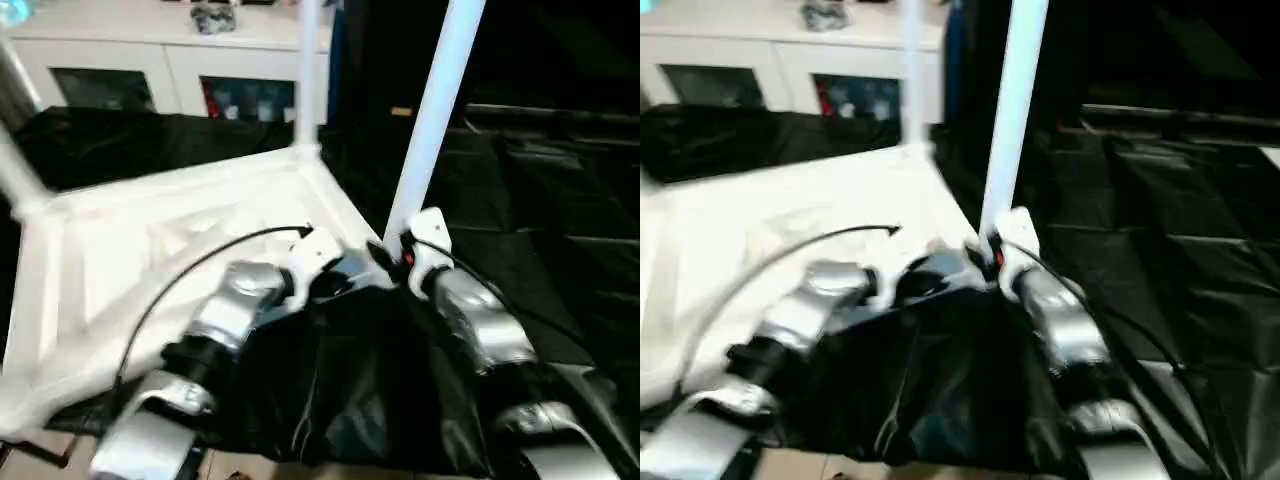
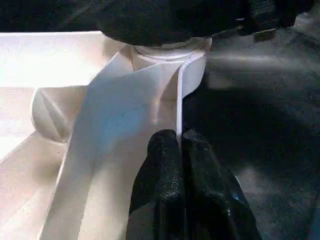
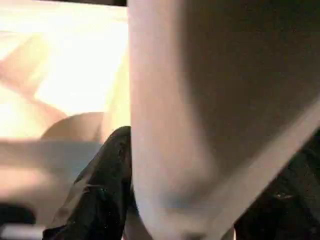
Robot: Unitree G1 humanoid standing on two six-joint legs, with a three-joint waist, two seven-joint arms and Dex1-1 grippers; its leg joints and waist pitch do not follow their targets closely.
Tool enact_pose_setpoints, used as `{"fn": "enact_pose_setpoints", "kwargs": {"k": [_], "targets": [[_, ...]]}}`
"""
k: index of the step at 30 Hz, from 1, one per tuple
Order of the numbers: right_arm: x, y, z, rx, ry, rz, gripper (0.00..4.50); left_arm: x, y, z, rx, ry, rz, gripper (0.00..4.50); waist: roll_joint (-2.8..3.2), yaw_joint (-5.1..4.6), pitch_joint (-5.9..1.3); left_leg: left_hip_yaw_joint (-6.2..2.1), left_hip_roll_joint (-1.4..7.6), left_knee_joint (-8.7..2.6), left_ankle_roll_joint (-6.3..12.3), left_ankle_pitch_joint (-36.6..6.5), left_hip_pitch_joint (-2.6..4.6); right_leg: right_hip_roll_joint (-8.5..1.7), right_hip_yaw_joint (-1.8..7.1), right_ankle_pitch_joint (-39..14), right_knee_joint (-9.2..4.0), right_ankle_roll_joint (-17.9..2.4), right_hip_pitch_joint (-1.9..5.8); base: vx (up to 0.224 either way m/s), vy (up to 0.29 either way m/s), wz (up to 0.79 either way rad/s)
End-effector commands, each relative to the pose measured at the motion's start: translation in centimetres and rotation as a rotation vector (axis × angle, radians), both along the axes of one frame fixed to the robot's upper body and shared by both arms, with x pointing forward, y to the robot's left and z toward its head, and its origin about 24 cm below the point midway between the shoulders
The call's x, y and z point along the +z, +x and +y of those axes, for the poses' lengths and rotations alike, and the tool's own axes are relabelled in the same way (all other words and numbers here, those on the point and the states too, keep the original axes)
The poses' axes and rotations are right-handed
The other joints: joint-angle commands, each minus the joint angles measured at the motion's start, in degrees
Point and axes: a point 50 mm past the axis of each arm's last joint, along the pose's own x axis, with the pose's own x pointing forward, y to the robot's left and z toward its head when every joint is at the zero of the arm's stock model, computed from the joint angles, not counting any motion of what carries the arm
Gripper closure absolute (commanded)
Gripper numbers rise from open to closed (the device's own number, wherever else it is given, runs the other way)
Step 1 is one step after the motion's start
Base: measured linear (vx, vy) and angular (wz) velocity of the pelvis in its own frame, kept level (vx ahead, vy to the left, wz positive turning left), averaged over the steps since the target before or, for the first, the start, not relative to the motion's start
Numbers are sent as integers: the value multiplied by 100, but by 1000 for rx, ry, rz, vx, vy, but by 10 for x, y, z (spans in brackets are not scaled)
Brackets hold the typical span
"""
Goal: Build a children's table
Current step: Rotate leg to tighten
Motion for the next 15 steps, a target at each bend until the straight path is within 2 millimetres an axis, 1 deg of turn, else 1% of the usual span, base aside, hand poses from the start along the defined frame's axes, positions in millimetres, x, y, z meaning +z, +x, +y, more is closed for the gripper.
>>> {"fn": "enact_pose_setpoints", "kwargs": {"k": [1, 3, 4, 6, 7, 8, 9, 10, 11, 13, 14, 15], "targets": [[-16, -15, 52, 165, 81, 92, 178, 16, 1, -30, -22, -82, -62, 450, -57, 10, -328, -138, 201, -433, 60, -1536, 62, -317, 241, -1881, -542, -979, 183, 0, 0, 0], [-14, -13, 52, 154, 107, 89, 159, 16, 1, -30, -32, -80, -68, 450, -50, 12, -328, -141, 205, -439, 98, -1505, 57, -311, 233, -1750, -529, -1017, 191, 0, 0, 0], [-14, -13, 51, 157, 116, 92, 159, 17, 1, -29, -34, -77, -72, 450, -36, 12, -325, -140, 205, -440, 100, -1511, 54, -306, 232, -1732, -526, -1025, 190, 0, 0, 0], [-14, -13, 48, 163, 110, 90, 144, 18, 1, -26, -41, -76, -81, 450, -26, 0, -319, -143, 207, -451, 87, -1615, 60, -306, 229, -1795, -535, -1031, 188, 0, 0, 0], [-14, -13, 44, 169, 91, 78, 127, 18, 1, -22, -53, -72, -88, 450, -29, -5, -315, -141, 208, -451, 71, -1687, 72, -305, 231, -1885, -550, -1019, 177, 0, 0, 0], [-14, -13, 41, 171, 75, 68, 117, 18, 1, -19, -60, -69, -93, 450, -30, -6, -315, -145, 206, -454, 68, -1728, 65, -309, 231, -1949, -554, -1001, 181, 0, 0, 0], [-13, -13, 34, 193, 47, 53, 117, 18, 0, -14, -83, -63, -96, 450, -28, -8, -317, -146, 208, -454, 66, -1728, 64, -313, 232, -1958, -556, -994, 181, 0, 0, 0], [-13, -14, 31, 210, 43, 52, 110, 18, 0, -11, -92, -60, -96, 450, -12, -9, -323, -147, 212, -452, 67, -1698, 60, -310, 235, -1889, -549, -991, 185, 0, 0, 0], [-13, -15, 30, 223, 42, 52, 110, 18, 0, -10, -99, -58, -97, 450, -26, -7, -331, -144, 216, -449, 86, -1638, 51, -308, 239, -1736, -533, -1012, 197, 0, 0, 0], [-12, -17, 24, 265, 36, 47, 110, 18, -1, -5, -120, -56, -95, 450, -24, -2, -335, -136, 210, -441, 142, -1523, 44, -302, 236, -1550, -519, -1068, 212, 0, 0, 0], [-9, -19, 16, 317, 15, 28, 110, 19, -3, 1, -160, -55, -97, 450, -43, 3, -333, -128, 208, -429, 200, -1471, 40, -308, 240, -1507, -521, -1082, 218, 0, 0, 0], [-7, -21, 11, 356, 3, 17, 110, 19, -5, 5, -192, -51, -94, 450, -48, 10, -337, -126, 211, -426, 232, -1427, 33, -314, 241, -1477, -517, -1080, 229, 0, 0, 0]]}}
